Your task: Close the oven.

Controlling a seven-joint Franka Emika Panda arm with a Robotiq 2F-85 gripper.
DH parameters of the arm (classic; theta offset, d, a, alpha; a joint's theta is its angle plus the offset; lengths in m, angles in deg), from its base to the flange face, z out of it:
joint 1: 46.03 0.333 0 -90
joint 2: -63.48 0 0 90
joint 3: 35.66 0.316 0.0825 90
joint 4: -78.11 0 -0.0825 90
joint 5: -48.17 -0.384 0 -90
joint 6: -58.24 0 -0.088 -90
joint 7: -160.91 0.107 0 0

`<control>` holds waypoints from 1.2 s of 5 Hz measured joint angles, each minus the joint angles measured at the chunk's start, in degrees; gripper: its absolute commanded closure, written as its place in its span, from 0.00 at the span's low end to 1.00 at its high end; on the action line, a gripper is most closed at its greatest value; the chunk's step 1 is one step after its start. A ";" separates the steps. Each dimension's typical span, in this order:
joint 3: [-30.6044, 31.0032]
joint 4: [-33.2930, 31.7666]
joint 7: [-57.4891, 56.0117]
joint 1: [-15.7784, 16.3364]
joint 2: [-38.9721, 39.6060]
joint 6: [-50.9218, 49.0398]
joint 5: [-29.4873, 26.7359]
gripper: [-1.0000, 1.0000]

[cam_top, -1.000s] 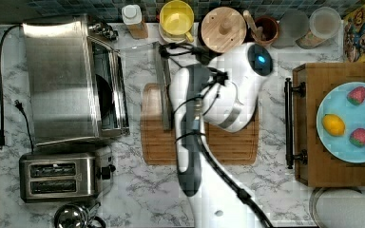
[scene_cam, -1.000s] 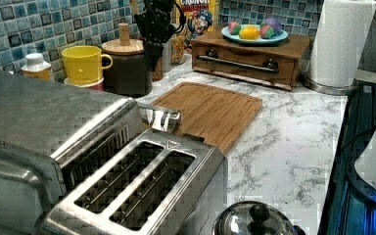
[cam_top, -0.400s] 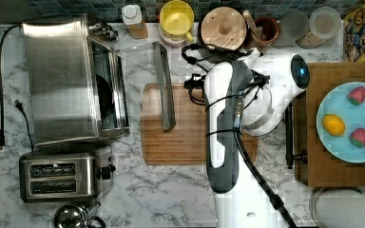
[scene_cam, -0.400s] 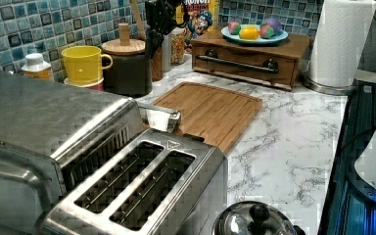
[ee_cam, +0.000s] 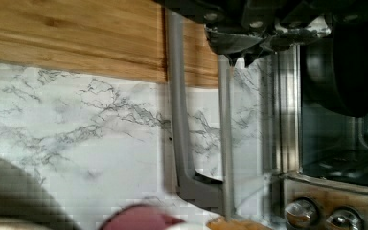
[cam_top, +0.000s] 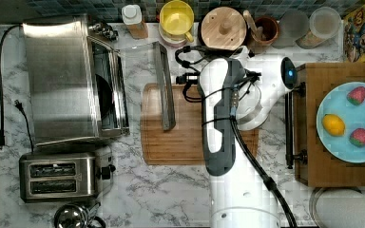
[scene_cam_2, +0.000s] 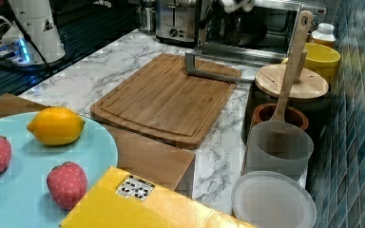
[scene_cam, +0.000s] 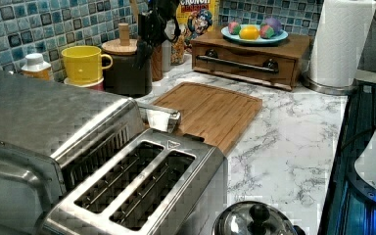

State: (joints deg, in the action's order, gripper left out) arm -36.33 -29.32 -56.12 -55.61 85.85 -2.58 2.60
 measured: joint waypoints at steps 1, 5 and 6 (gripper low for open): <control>0.47 -0.11 0.00 0.01 3.30 3.83 -0.53 1.00; 3.55 0.22 -0.06 -0.81 10.17 3.47 -1.40 1.00; 3.98 0.22 -1.12 -0.24 10.78 3.55 -4.48 1.00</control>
State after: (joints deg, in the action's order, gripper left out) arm -32.34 -29.10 -57.24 -55.85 96.63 0.98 -1.88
